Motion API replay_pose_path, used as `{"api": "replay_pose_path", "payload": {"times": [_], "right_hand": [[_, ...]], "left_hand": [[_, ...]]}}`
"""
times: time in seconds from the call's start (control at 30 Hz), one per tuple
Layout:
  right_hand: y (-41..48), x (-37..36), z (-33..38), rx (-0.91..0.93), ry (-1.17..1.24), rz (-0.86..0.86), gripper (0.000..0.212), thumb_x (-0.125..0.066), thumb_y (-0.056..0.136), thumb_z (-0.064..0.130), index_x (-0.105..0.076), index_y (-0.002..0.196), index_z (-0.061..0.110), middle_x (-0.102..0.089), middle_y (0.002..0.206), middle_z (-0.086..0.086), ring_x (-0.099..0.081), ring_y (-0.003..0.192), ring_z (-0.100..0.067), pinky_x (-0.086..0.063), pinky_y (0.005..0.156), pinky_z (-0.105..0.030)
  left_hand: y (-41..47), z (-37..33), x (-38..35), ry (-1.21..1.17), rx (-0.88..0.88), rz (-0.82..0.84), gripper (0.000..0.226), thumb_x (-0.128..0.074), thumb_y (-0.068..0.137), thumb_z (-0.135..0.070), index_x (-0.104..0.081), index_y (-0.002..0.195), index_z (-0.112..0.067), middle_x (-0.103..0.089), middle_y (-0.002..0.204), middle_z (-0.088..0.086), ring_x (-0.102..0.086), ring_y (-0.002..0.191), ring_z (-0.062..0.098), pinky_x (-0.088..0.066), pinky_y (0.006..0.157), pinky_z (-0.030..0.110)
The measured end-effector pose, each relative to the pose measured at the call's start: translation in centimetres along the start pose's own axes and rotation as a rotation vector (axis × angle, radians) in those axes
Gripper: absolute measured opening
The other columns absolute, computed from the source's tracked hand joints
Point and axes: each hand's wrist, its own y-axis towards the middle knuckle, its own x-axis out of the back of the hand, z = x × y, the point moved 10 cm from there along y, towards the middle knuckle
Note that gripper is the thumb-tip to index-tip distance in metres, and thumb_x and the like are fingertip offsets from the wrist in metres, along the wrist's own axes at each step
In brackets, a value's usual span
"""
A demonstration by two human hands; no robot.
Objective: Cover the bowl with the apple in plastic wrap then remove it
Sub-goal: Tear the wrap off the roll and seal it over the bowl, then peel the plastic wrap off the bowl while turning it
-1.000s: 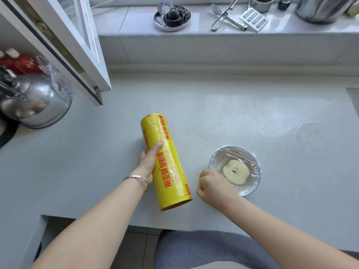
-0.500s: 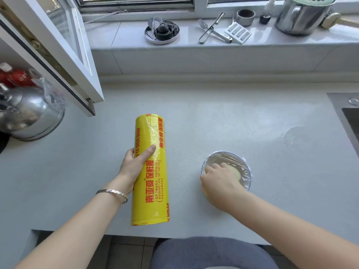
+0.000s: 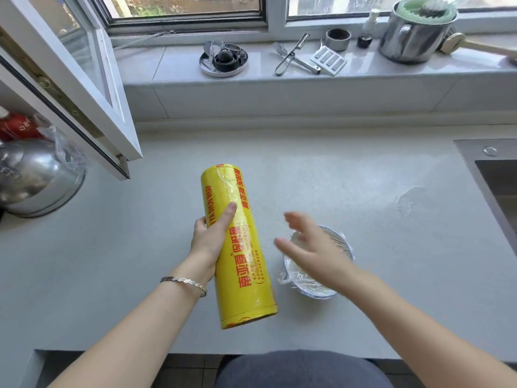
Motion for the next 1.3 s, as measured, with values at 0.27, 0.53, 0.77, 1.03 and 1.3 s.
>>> {"api": "replay_pose_path", "payload": {"times": [0.27, 0.53, 0.77, 1.03, 1.3], "right_hand": [[2.5, -4.2, -0.3, -0.174, 0.475, 0.039, 0.055, -0.059, 0.083, 0.044, -0.038, 0.129, 0.019, -0.062, 0.116, -0.002, -0.065, 0.098, -0.016, -0.054, 0.087, -0.034], [8.7, 2.3, 0.3, -0.229, 0.622, -0.185, 0.034, -0.059, 0.079, 0.052, -0.060, 0.083, 0.019, -0.067, 0.086, -0.004, -0.066, 0.074, -0.017, -0.054, 0.063, -0.026], [9.1, 3.0, -1.0, -0.190, 0.531, -0.142, 0.036, -0.033, 0.096, 0.041, -0.056, 0.100, 0.013, -0.063, 0.096, -0.010, -0.061, 0.088, -0.023, -0.049, 0.084, -0.034], [5.9, 6.8, -7.1, -0.244, 0.285, -0.239, 0.019, -0.045, 0.089, 0.003, -0.062, 0.095, 0.008, -0.066, 0.102, -0.020, -0.059, 0.088, -0.020, -0.046, 0.075, -0.026], [3.6, 8.5, -12.2, -0.326, 0.206, -0.312, 0.021, -0.045, 0.087, 0.003, -0.062, 0.088, 0.015, -0.067, 0.097, -0.013, -0.061, 0.090, -0.020, -0.047, 0.081, -0.033]], "left_hand": [[-0.7, -0.7, -4.0, 0.009, -0.084, 0.136, 0.116, -0.052, 0.038, -0.093, -0.049, 0.126, -0.018, -0.068, 0.111, 0.013, -0.070, 0.090, 0.031, -0.057, 0.077, 0.051], [-3.2, -2.5, -7.0, 0.197, -0.193, 0.313, 0.080, -0.068, 0.063, -0.061, -0.040, 0.127, -0.022, -0.065, 0.112, 0.005, -0.068, 0.093, 0.023, -0.057, 0.081, 0.042], [-1.1, -4.7, -3.1, 0.297, -0.311, 0.042, 0.071, -0.085, 0.058, -0.036, -0.049, 0.117, -0.020, -0.065, 0.110, 0.000, -0.065, 0.094, 0.018, -0.053, 0.088, 0.040], [2.4, -10.5, -1.3, 0.167, -0.516, -0.308, 0.096, -0.085, 0.051, -0.036, -0.028, 0.126, -0.021, -0.054, 0.117, 0.000, -0.052, 0.111, 0.023, -0.046, 0.093, 0.037], [4.6, -8.5, -2.9, 0.263, -0.520, -0.263, 0.100, -0.083, 0.046, -0.043, -0.027, 0.128, -0.028, -0.052, 0.127, 0.003, -0.048, 0.120, 0.026, -0.045, 0.098, 0.045]]}}
